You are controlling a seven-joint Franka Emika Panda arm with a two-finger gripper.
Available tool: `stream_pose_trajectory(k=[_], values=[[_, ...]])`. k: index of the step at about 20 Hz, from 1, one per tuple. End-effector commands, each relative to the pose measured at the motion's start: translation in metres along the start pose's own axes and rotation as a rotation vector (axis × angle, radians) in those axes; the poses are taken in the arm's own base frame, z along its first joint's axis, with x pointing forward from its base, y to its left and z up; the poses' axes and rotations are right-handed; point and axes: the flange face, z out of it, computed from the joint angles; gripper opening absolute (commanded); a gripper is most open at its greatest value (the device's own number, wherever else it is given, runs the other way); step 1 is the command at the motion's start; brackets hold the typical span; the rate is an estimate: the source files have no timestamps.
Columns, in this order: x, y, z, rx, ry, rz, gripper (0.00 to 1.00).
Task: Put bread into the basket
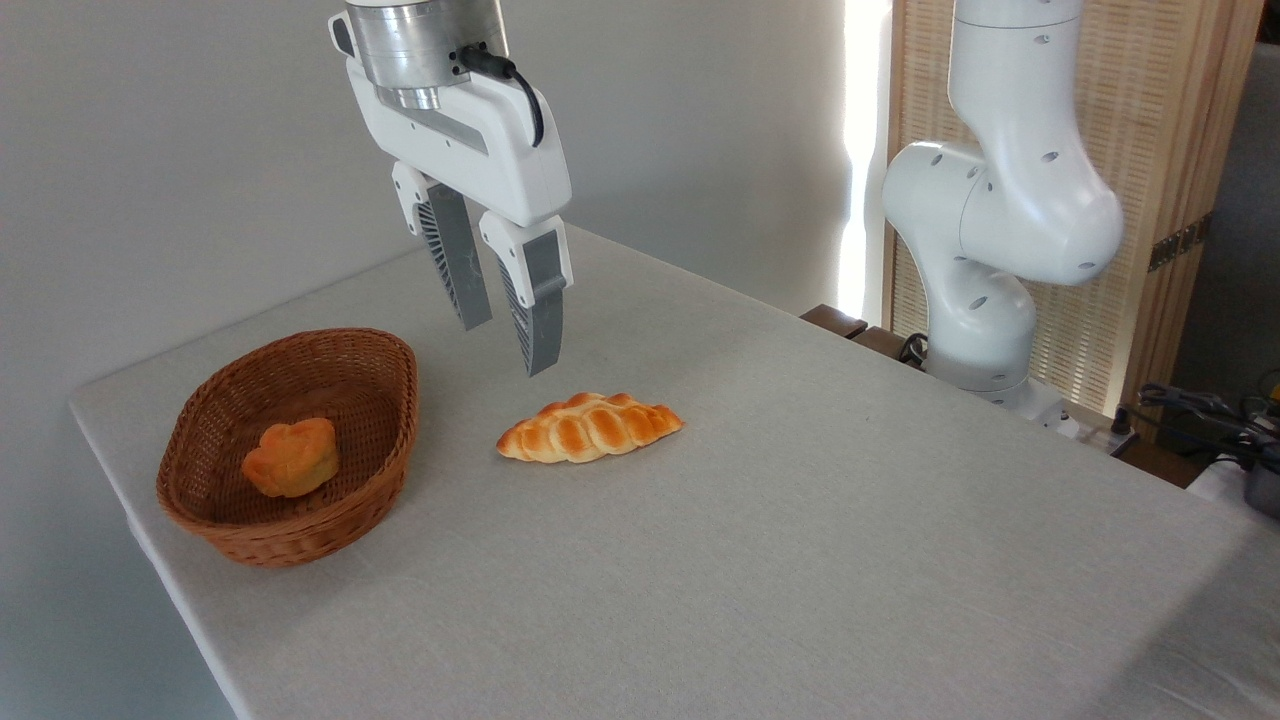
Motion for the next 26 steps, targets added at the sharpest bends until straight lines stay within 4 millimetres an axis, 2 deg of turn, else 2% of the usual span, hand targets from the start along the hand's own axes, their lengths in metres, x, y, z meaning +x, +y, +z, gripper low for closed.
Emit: stream_pose_trajectory(k=[1, 3, 26], values=[[-0.0101, -0.0113, -0.0057, -0.001, 0.004, -0.015, 1.00], [-0.0097, -0.0115, -0.0116, 0.009, 0.013, -0.015, 1.00], [-0.0113, -0.0156, -0.0118, 0.050, -0.010, -0.016, 1.00]])
